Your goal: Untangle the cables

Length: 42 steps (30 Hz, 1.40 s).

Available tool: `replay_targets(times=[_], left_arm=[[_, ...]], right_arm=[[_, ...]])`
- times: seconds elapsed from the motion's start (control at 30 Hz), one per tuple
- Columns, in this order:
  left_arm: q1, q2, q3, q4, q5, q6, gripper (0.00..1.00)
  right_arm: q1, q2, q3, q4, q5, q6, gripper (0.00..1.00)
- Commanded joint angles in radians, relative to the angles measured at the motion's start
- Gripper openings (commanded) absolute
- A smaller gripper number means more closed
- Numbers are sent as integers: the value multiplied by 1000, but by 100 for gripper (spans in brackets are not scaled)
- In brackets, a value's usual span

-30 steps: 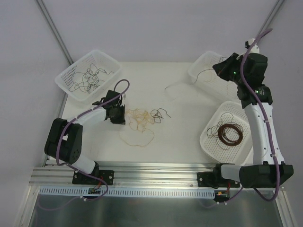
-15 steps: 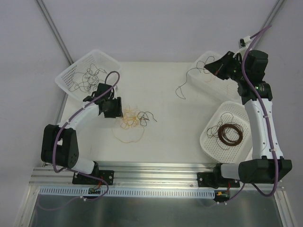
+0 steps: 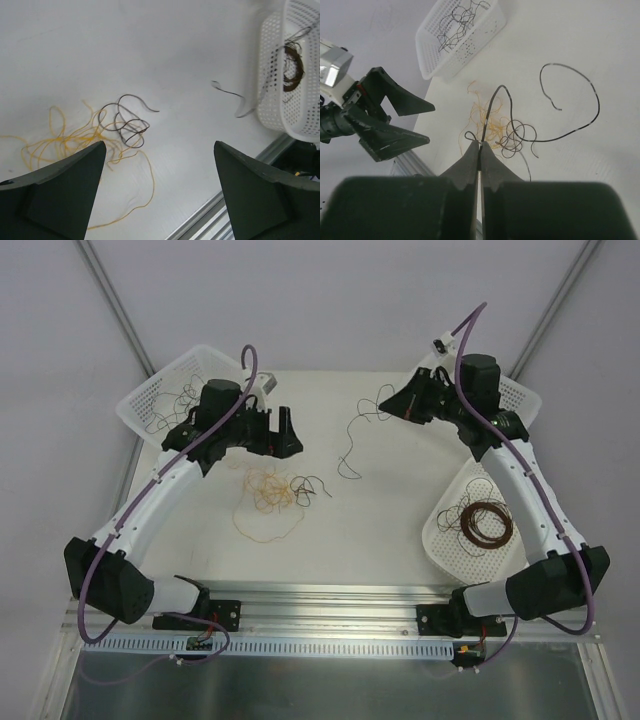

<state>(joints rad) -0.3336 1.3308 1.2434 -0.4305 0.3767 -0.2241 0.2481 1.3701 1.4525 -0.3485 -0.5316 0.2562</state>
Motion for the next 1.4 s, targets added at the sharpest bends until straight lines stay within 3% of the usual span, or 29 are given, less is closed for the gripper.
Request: replay_targets(times=[0.0,0.23,0.57,0.73,0.77,0.9,1.13,1.17,1.23,1.27,1.37], left_arm=[[-106,-38,89,12,42,87,91],[-241,-33,120,117,27,210,89],[-292,22,123,196,8,255,75],[-301,34,108,210,28,252,49],[-301,34,106,211,36,252,35],[-306,31,108,217,51,233,1],[-306,25,110,222,50,197,0],[-306,27,110,222,36,189,0],[-306,27,110,223,13,184,0],[-306,27,111,223,-1,184,0],[-300,36,131,223,-41,186,0]], right_arm=[[57,15,3,40,-21,-12,1],[138,40,11,62,-51,8,1],[214,26,5,78,-87,32,1],[234,12,-11,86,-85,38,1],[237,11,-12,85,-85,40,1],[247,3,-24,86,-84,37,1],[247,-12,-44,88,-82,31,2],[247,-17,-44,77,-76,23,14],[247,-29,-46,59,-64,-3,30],[247,-34,-46,36,-47,-15,47],[246,-68,-41,-25,-4,-70,69]])
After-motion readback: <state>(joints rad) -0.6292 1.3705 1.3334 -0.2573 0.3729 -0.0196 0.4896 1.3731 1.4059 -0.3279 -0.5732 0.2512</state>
